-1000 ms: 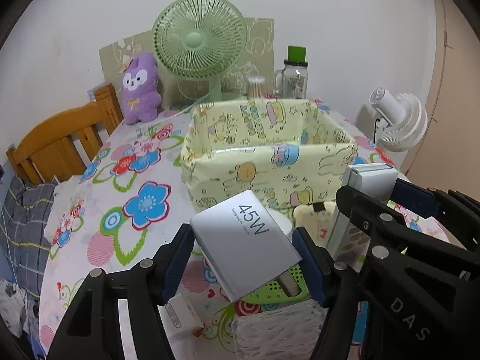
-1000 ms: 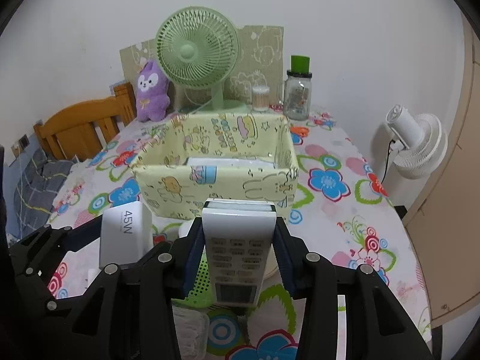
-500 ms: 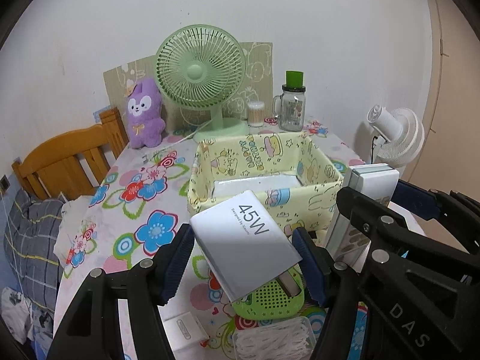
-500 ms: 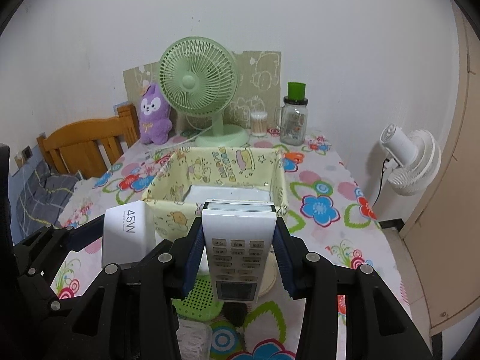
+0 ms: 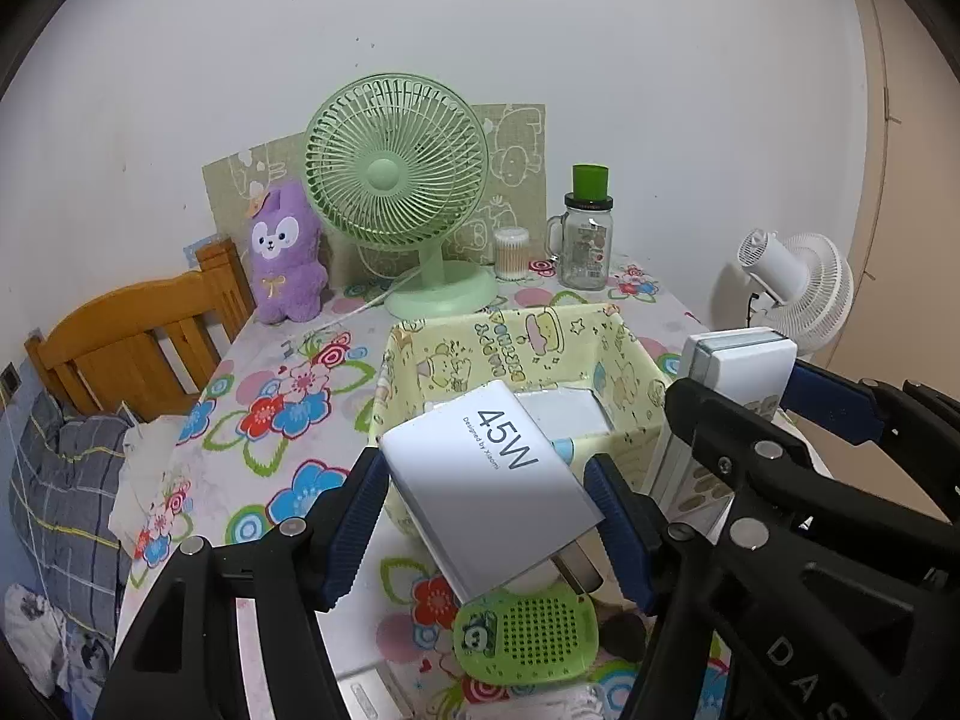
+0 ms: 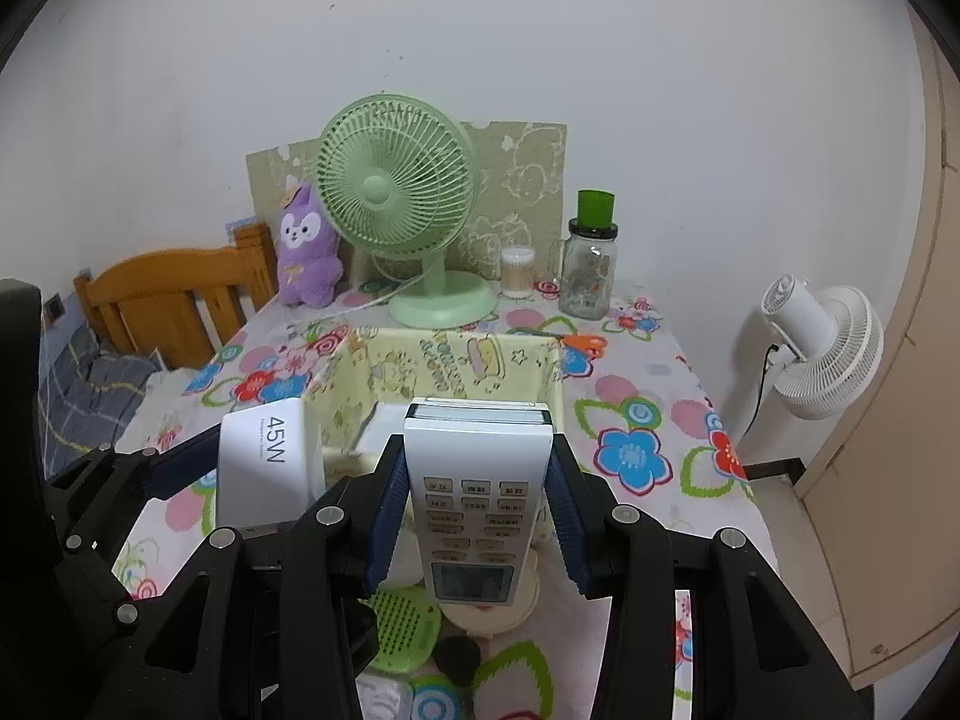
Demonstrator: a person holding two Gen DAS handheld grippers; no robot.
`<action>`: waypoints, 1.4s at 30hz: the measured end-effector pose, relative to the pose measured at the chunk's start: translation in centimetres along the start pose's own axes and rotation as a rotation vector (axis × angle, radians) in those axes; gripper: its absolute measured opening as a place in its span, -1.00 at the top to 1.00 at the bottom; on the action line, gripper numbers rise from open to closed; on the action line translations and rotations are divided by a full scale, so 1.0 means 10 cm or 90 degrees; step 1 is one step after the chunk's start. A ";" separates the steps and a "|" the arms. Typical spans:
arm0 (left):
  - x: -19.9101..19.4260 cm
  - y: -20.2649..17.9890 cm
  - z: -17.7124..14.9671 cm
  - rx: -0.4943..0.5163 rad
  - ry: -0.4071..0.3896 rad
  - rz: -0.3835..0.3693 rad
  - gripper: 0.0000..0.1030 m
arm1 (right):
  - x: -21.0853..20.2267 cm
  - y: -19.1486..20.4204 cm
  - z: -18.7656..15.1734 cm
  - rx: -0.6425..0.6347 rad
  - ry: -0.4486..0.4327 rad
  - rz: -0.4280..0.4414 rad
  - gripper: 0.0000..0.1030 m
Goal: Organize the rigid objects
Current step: 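Lift the charger with the left gripper while the right gripper lifts the remote toward the box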
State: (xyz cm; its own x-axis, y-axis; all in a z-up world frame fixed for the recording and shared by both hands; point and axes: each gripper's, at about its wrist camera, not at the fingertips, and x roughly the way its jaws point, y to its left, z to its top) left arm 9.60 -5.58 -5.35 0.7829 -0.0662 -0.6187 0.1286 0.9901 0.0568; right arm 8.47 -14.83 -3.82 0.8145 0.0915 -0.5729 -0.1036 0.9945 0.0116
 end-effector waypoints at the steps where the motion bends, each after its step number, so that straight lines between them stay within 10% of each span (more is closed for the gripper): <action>1: 0.02 0.00 0.03 0.001 0.001 -0.002 -0.35 | 0.02 -0.01 0.02 0.002 -0.001 0.000 0.08; 42: 0.90 0.19 0.74 -0.024 0.014 -0.029 -0.35 | 0.95 -0.16 0.73 0.033 0.003 -0.008 0.08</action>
State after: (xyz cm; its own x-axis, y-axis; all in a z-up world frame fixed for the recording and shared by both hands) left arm 21.42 -5.17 -4.98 0.7633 -0.1085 -0.6368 0.1403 0.9901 -0.0006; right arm 20.53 -15.15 -3.28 0.8130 0.0788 -0.5770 -0.0634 0.9969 0.0467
